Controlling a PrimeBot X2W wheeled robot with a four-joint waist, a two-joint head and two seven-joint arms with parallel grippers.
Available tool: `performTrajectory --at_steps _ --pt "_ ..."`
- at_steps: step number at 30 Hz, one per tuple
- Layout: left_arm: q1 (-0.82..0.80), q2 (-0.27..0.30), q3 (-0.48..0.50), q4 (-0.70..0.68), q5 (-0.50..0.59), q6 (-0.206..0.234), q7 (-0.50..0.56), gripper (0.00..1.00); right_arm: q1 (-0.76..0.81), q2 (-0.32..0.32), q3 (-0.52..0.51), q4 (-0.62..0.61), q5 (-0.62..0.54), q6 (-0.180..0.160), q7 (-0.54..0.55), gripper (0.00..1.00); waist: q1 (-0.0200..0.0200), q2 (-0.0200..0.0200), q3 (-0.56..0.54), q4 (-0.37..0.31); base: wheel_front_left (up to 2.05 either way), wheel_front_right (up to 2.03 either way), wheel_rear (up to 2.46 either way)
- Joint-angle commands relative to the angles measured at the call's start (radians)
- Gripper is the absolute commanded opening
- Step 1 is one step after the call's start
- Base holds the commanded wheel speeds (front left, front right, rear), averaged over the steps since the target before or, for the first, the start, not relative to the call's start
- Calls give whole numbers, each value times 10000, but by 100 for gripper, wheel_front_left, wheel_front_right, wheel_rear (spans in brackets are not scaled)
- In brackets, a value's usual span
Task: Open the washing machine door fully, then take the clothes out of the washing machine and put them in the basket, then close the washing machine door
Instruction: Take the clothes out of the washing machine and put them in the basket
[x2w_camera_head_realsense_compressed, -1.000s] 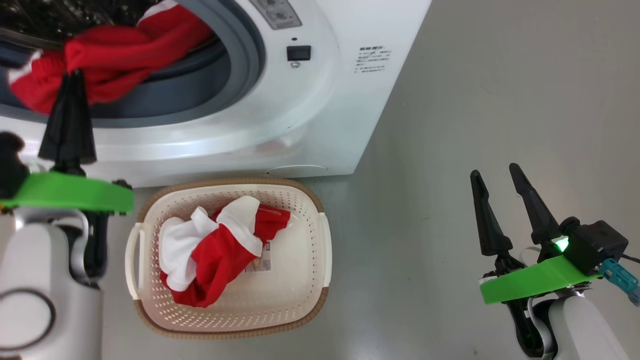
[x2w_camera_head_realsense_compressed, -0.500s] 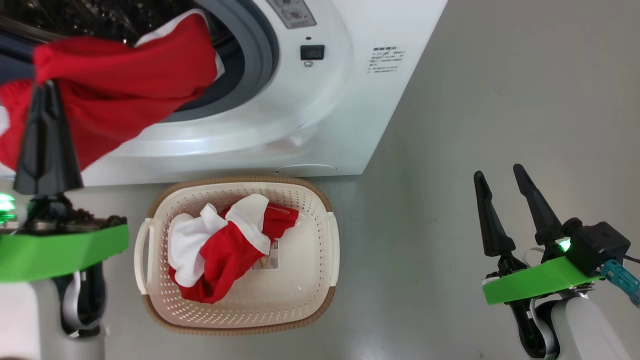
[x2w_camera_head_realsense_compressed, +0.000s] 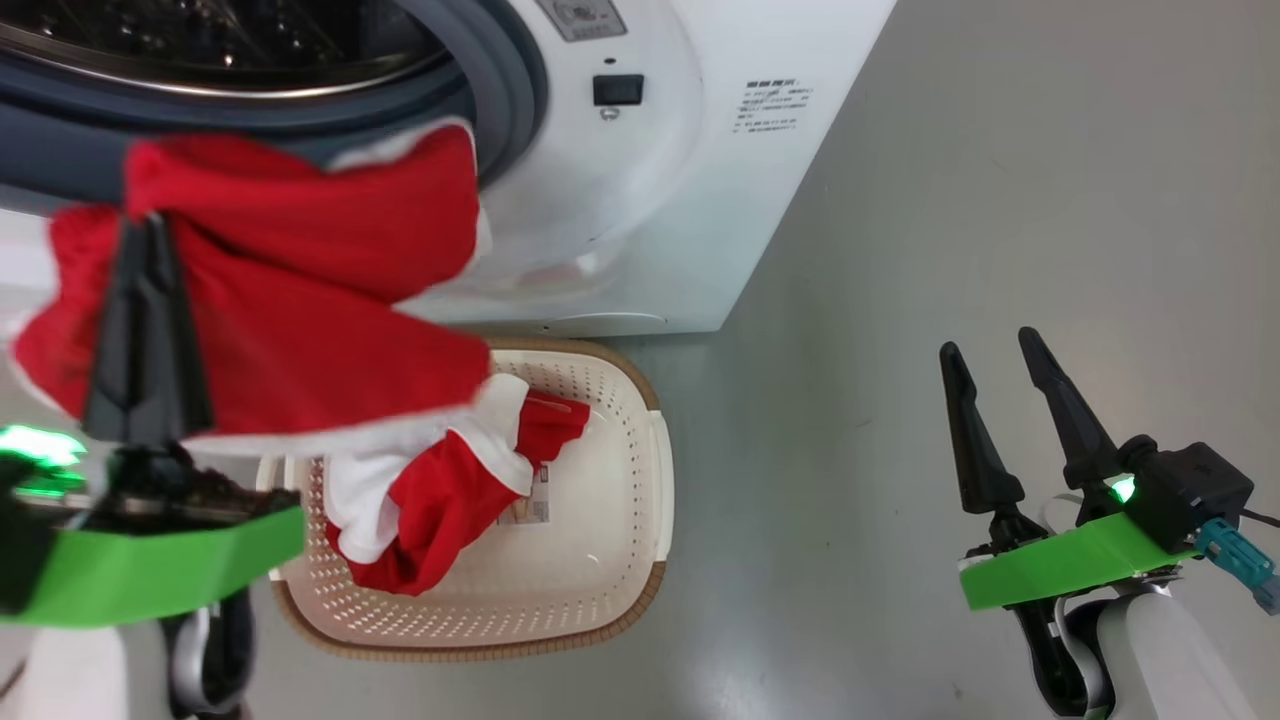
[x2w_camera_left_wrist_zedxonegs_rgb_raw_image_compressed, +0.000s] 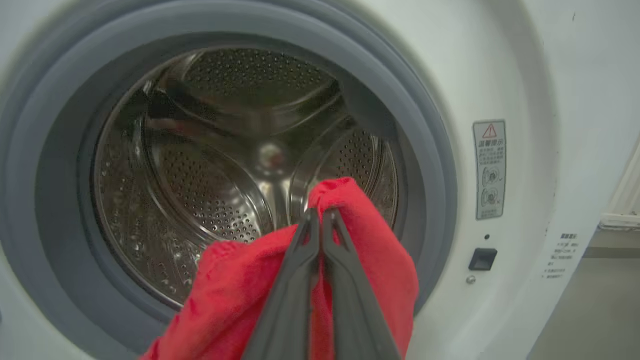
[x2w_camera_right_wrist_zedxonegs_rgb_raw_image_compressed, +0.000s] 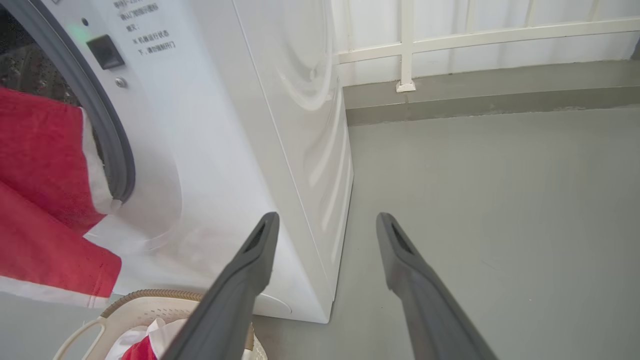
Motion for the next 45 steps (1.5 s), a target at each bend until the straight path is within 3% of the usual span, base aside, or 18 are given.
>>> performTrajectory --at_steps 1,13,26,40,41,42,43,44,45 --pt "150 174 208 -90 12 -55 -38 0 17 -41 252 -266 43 48 -63 100 0 0 104 -64 0 0 0" --pt "-47 401 -528 3395 -90 -55 -38 0 -336 -41 421 -408 214 48 -63 100 0 0 1093 -414 0 0 0" --pt "-1480 944 -1815 7430 -359 -55 -38 0 -759 -41 550 -568 347 48 -63 100 0 0 2094 -636 0 0 0" --pt "-2526 1038 -2757 9931 -1056 -55 -38 2 -880 -41 712 -575 409 48 -63 100 0 0 2333 -781 0 0 0" --pt "-2614 1050 -2880 10106 -1159 -55 -38 35 -881 -41 703 -577 401 48 -63 100 0 0 2325 -778 0 0 0" --pt "-2647 1068 -2939 10152 -1206 -55 -38 45 -883 -41 695 -573 397 48 -63 100 0 0 2311 -772 0 0 0" --pt "-2678 1097 -2958 10164 -1266 -55 -38 67 -884 -41 684 -568 391 48 -63 100 0 0 2292 -759 0 0 0" --pt "-2695 1119 -2966 10157 -1321 -55 -38 99 -884 -41 669 -562 385 48 -63 100 0 0 2264 -743 0 0 0" --pt "-2694 1134 -2988 10149 -1362 -55 -38 100 -876 -41 649 -548 377 48 -63 100 0 0 2209 -719 0 0 0"
